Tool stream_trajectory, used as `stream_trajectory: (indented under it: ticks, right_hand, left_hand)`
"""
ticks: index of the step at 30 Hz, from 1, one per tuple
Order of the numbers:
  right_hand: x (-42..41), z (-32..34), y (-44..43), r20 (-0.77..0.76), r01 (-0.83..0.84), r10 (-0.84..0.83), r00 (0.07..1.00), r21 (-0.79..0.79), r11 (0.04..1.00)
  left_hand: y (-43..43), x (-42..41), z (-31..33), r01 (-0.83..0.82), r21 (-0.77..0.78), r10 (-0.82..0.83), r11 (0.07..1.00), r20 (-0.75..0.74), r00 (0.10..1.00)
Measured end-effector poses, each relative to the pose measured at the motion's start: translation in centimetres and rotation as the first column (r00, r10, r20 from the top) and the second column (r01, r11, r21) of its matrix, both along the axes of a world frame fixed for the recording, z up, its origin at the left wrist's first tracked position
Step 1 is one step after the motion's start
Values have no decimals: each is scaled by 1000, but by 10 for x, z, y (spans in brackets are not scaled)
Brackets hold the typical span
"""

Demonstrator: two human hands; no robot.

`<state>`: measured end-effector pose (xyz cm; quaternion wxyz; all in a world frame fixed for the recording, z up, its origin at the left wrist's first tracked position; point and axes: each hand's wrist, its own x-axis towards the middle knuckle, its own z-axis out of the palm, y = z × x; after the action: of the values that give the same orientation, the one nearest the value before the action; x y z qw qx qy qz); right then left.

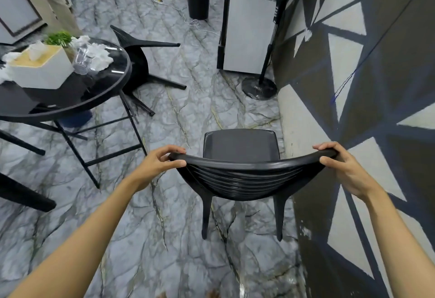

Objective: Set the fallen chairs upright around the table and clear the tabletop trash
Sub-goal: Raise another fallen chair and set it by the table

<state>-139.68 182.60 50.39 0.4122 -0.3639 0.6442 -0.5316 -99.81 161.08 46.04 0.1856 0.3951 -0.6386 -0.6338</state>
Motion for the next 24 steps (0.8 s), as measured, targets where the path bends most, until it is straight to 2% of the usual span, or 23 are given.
stream_trajectory:
  ticks: [3, 6, 10, 16, 24]
  right_hand:
    - [-5, -6, 5, -13, 24, -24, 1000, 4, 1000]
    - [-7, -7, 4, 13, 55, -55, 998, -2, 999]
    - [-3, -5, 0, 42, 51, -51, 998, -4, 999]
    - [6, -2, -10, 73, 0, 2, 997, -27, 1000]
    - [20, 6, -51, 130, -126, 130, 983, -42, 991]
  left_hand:
    - [2, -9, -3, 57, 71, -54, 996, -41, 998]
    - [5, -15, -5, 45, 117, -39, 992, -59, 998]
    - [11, -13, -1, -29, 27, 30, 999, -40, 999]
    - [30, 13, -4, -131, -12, 131, 991, -21, 991]
    - [69, 47, -15, -346, -77, 345, 935, -20, 938]
